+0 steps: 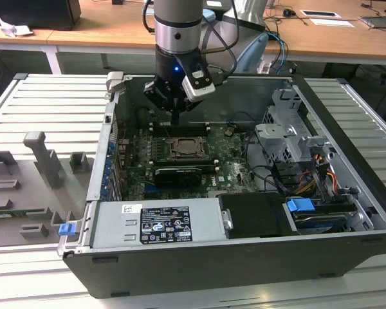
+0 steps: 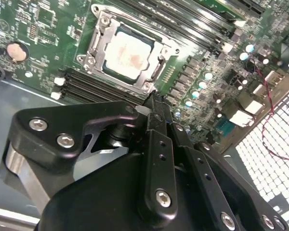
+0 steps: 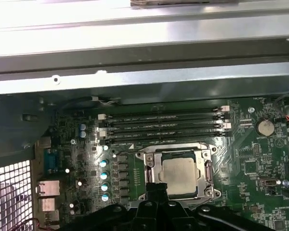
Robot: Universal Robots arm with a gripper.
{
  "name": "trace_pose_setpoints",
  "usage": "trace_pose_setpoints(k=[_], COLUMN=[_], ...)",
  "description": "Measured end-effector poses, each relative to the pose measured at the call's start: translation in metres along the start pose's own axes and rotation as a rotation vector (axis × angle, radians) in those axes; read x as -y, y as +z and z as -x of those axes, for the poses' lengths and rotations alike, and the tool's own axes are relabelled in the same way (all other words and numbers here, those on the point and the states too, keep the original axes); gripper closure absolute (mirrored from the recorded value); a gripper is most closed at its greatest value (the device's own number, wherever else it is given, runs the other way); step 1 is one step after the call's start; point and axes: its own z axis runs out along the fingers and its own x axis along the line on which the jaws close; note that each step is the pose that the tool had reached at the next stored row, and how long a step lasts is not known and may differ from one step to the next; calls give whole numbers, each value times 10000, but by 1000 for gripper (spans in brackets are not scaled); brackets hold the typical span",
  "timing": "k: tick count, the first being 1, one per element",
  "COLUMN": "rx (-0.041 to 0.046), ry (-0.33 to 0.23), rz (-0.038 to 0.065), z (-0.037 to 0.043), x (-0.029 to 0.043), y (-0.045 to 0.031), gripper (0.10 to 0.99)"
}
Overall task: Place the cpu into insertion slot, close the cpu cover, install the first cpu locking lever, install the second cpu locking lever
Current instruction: 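Install the first cpu locking lever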
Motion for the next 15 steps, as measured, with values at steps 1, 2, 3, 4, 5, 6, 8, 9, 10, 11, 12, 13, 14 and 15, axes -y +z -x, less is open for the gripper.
trace_pose_setpoints(k=[1,2,3,4,5,6,8,9,10,11,12,13,14,15], rx=[1,4,9,11,14,15,15,15,15,15,16,16,16,16], ry=[-20,-46,-88,-106,-114,-116,-116,-117,-118,-117,-118,-118,-119,-119], rz=[1,2,1,1,1,1,2,1,1,1,2,2,2,2], z=[-19,-31,-49,-61,-72,-84,-102,-111,-123,-134,-144,-154,-162,-173], x=[1,2,4,5,5,6,7,8,9,10,10,11,12,13], y=[1,3,5,5,6,6,7,7,7,7,8,9,9,9], gripper=[980,980,980,980,980,980,980,980,980,980,980,980,980,980])
